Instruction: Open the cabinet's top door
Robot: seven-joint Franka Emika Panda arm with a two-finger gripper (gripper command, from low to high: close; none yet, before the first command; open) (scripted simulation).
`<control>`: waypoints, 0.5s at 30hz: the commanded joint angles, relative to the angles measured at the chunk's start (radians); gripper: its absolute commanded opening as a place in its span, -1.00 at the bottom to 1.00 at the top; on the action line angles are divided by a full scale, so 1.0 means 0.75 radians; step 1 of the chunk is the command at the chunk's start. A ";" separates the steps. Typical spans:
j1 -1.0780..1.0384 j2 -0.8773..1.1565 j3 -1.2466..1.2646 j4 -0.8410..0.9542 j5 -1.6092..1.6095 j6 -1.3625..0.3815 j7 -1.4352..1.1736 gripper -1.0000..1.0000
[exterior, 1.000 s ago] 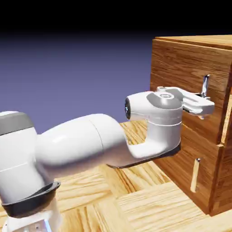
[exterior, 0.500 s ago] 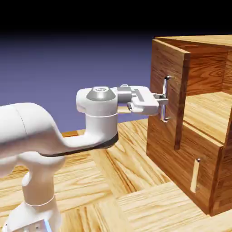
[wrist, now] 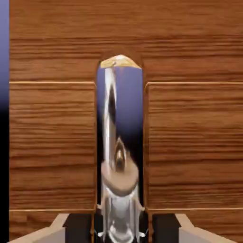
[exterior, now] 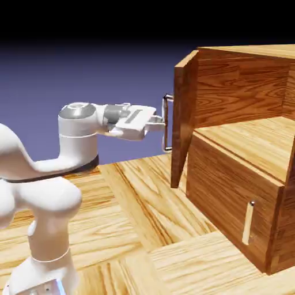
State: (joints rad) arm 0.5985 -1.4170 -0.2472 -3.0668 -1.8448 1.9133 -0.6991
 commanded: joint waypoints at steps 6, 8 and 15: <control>0.156 0.044 0.239 0.000 0.256 -0.277 0.036 -1.00; 0.169 0.088 0.336 0.015 0.355 -0.333 0.063 -1.00; 0.204 0.334 0.674 0.141 0.719 -0.582 0.191 -1.00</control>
State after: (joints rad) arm 0.7517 -1.1670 0.2583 -2.9606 -1.3049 1.4756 -0.5557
